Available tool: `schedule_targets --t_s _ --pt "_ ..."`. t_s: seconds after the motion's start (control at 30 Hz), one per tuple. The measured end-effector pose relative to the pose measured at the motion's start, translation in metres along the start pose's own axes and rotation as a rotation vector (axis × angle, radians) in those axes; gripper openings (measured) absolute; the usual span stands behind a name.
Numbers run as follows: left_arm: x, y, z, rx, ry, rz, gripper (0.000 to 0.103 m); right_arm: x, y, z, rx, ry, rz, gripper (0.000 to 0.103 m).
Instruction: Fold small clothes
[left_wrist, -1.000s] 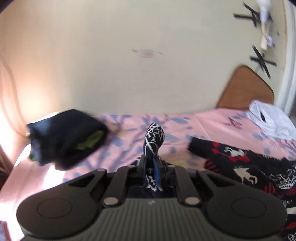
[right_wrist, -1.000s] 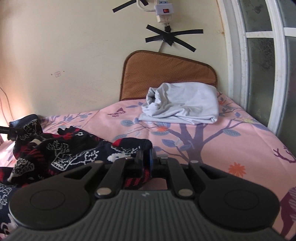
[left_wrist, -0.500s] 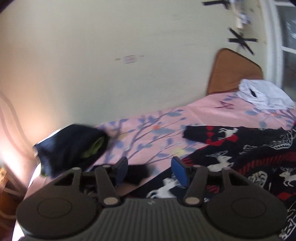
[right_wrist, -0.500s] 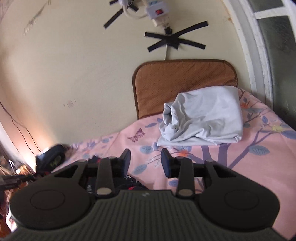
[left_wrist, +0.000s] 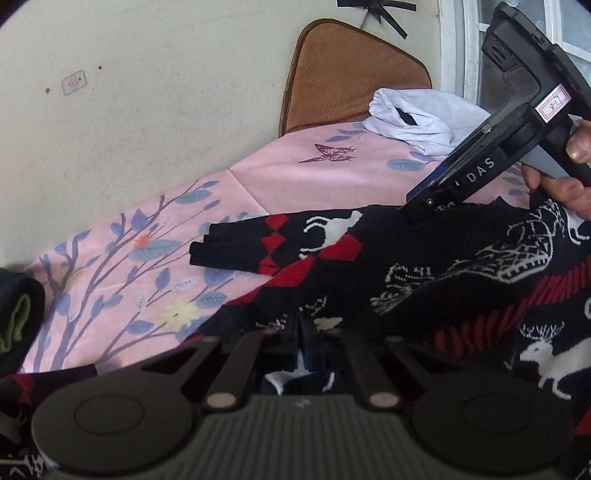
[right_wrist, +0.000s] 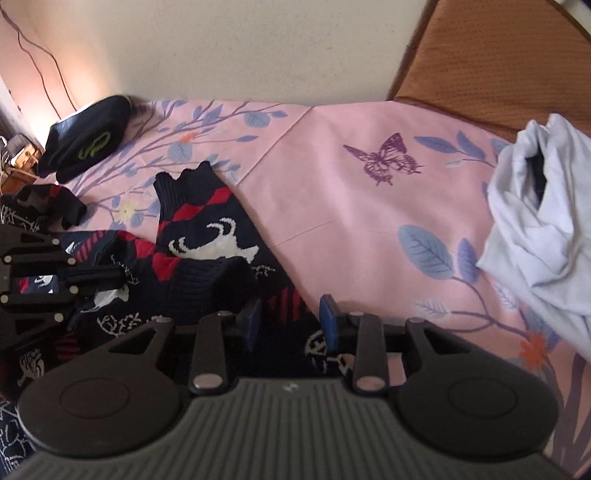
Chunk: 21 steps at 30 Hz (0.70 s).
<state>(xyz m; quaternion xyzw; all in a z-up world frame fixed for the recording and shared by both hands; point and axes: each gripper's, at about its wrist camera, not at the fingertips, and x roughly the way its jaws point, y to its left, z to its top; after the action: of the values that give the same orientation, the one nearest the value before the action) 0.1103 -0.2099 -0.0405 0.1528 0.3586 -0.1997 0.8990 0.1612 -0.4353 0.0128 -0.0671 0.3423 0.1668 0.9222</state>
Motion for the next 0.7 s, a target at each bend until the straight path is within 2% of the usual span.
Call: schedule_targets --t_s 0.07,0.1,0.23,0.33,0.4,0.43,0.47,0.5,0.53,0.57,0.7 --pt "-0.013 0.004 -0.008 -0.017 -0.036 0.013 0.002 0.001 0.006 0.002 -0.035 0.000 0.011 0.018" --pt "-0.020 0.010 -0.009 -0.042 -0.056 0.013 0.002 -0.001 0.010 0.001 -0.042 -0.002 0.015 0.013" --pt "-0.041 0.036 -0.004 -0.114 -0.119 0.085 0.003 -0.012 0.015 0.001 -0.061 -0.052 -0.029 0.013" --pt "-0.039 0.042 0.006 -0.098 -0.111 0.097 0.007 -0.030 0.005 0.008 0.035 -0.115 0.028 0.013" --pt "-0.035 0.038 0.010 -0.053 -0.123 0.063 0.017 -0.051 0.003 0.007 0.080 -0.179 0.047 0.013" --pt "-0.032 0.034 0.013 -0.036 -0.128 0.045 0.035 -0.063 0.004 0.004 0.120 -0.210 0.058 0.013" --pt "-0.028 0.029 0.016 -0.024 -0.133 0.028 0.059 -0.073 0.002 0.001 0.155 -0.230 0.078 0.013" --pt "-0.024 0.025 0.019 -0.015 -0.142 0.012 0.069 -0.081 0.002 -0.001 0.183 -0.249 0.102 0.013" --pt "-0.020 0.020 0.022 -0.002 -0.153 -0.013 0.084 -0.090 0.003 -0.004 0.200 -0.268 0.121 0.013" --pt "-0.016 0.016 0.026 0.010 -0.158 -0.040 0.092 -0.097 0.008 -0.006 0.202 -0.284 0.127 0.013" --pt "0.008 0.005 0.039 0.012 -0.114 -0.194 0.092 -0.117 0.019 -0.012 0.199 -0.333 0.096 0.012"
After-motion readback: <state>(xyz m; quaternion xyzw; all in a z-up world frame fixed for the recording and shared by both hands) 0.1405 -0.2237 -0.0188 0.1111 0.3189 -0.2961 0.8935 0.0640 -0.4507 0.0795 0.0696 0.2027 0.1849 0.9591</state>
